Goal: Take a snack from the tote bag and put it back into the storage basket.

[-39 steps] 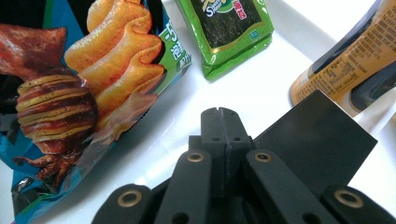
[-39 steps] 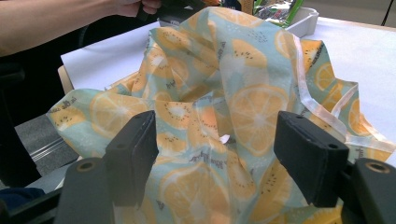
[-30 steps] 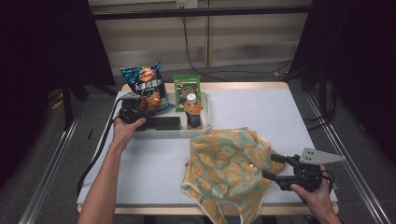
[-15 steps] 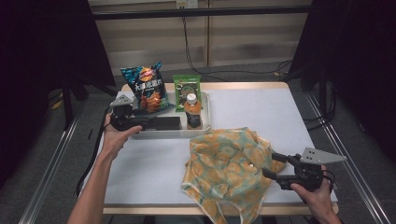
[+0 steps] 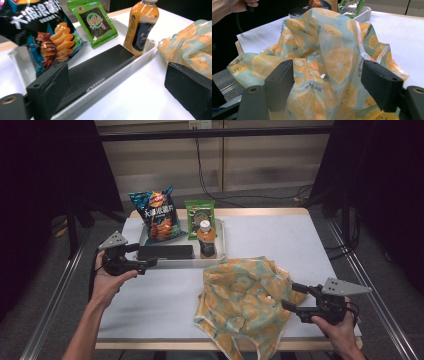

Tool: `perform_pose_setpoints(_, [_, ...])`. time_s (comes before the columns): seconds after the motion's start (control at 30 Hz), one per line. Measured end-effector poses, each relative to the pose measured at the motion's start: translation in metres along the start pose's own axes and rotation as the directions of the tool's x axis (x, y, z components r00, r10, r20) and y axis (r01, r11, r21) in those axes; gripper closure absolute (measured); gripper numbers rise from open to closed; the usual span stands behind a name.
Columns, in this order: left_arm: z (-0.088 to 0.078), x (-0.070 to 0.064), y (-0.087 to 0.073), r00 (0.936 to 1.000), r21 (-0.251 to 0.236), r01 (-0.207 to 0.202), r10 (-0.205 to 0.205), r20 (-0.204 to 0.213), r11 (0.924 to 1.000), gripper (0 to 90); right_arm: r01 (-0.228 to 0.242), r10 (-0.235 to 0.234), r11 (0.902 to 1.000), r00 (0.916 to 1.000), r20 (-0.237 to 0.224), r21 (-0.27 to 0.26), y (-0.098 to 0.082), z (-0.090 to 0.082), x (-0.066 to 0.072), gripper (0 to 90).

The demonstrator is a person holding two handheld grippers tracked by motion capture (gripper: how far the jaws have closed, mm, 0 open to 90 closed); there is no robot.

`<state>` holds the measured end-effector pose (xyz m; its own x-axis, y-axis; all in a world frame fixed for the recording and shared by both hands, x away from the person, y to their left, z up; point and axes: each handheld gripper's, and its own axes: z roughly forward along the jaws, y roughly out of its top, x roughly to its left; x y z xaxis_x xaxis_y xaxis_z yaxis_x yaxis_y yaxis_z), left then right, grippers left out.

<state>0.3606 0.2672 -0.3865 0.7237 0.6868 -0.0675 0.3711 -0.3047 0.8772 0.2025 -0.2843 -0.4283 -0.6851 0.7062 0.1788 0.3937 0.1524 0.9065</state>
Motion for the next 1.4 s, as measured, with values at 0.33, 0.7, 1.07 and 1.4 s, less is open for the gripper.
perform_pose_setpoints(0.33, [-0.033, -0.020, -0.016, 0.9991, -0.046, 0.010, -0.008, 0.042, 0.9989, 1.9, 0.002, -0.002, 1.0000, 1.0000, 0.008, 0.003, 0.000, 0.000, 0.000, 25.0])
perform_pose_setpoints(0.7, [-0.054, -0.050, -0.045, 0.9965, -0.041, 0.011, -0.015, -0.083, 0.9991, 2.5, -0.003, 0.003, 1.0000, 0.9997, 0.023, 0.000, 0.000, -0.001, 0.000, 24.2])
perform_pose_setpoints(1.07, [-0.060, -0.089, -0.065, 0.9928, -0.075, 0.009, -0.018, -0.119, 0.9972, 3.1, -0.010, 0.010, 0.9999, 0.9992, 0.040, -0.001, -0.001, -0.003, -0.002, 23.2])
perform_pose_setpoints(1.4, [-0.057, -0.103, -0.088, 0.9982, -0.048, 0.022, -0.025, -0.055, 0.9986, 2.2, -0.017, 0.017, 0.9998, 0.9961, 0.087, 0.006, -0.002, -0.005, -0.004, 19.2])
